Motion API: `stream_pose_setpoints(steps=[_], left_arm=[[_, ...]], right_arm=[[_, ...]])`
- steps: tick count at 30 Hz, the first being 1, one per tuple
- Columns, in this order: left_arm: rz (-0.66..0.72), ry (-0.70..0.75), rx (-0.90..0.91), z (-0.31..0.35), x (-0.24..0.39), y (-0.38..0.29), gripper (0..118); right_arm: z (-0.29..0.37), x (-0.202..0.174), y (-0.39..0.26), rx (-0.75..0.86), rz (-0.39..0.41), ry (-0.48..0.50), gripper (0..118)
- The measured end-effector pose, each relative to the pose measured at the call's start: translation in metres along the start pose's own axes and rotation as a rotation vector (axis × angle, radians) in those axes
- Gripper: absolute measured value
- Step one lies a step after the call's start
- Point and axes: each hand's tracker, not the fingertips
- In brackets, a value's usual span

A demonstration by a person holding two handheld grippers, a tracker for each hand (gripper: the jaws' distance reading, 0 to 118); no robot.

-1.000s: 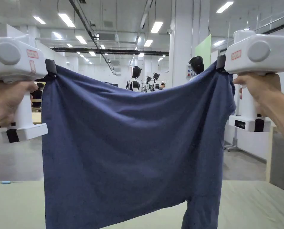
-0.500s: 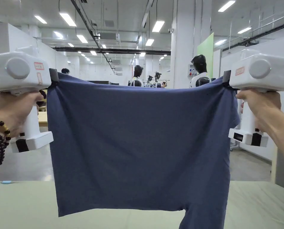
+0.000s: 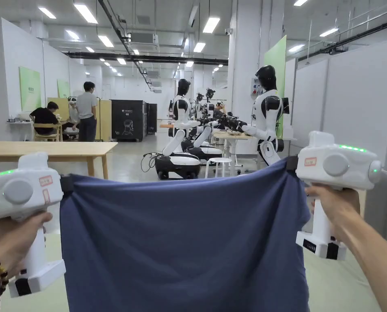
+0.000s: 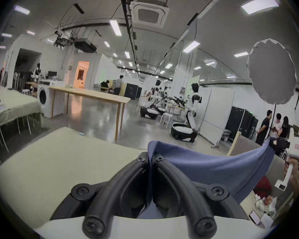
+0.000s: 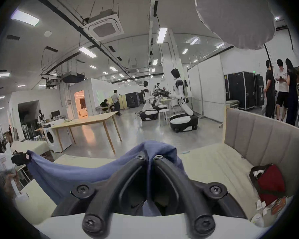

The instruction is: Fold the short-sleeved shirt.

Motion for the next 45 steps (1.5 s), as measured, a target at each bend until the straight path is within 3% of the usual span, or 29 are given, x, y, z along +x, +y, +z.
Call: stream_pose_setpoints(steps=[6,9,14,20,26,29,35,43,45], left_arm=[[0.003,-0.01,-0.024,0.007,0.007,-0.015,0],[-0.012,-0.038,-0.03,0.026,0.011,-0.015,0],[-0.013,-0.129,-0.071,0.088,0.011,-0.04,0],[-0.053,-0.172,-0.105,0.187,-0.009,-0.112,0],[-0.038,-0.21,-0.217,0.275,-0.039,-0.2,0],[-0.025,-0.183,-0.308,0.299,-0.054,-0.241,0],[0.023,-0.111,-0.502,0.311,-0.085,-0.304,0],[0.011,-0.062,-0.604,0.306,-0.106,-0.345,0],[0.03,-0.051,-0.622,0.304,-0.109,-0.351,0]], right_arm=[[0.008,0.005,-0.017,-0.023,-0.025,0.006,3],[0.035,0.011,-0.021,-0.017,-0.028,0.067,3],[0.103,0.015,-0.05,-0.041,0.085,0.087,3],[0.195,0.04,-0.122,-0.068,0.091,0.127,3],[0.291,0.064,-0.211,-0.242,0.004,0.215,3],[0.319,0.071,-0.256,-0.373,0.013,0.193,3],[0.326,0.08,-0.334,-0.698,0.114,0.113,3],[0.315,0.075,-0.383,-0.817,0.241,0.06,3],[0.314,0.074,-0.385,-0.819,0.234,0.059,4]])
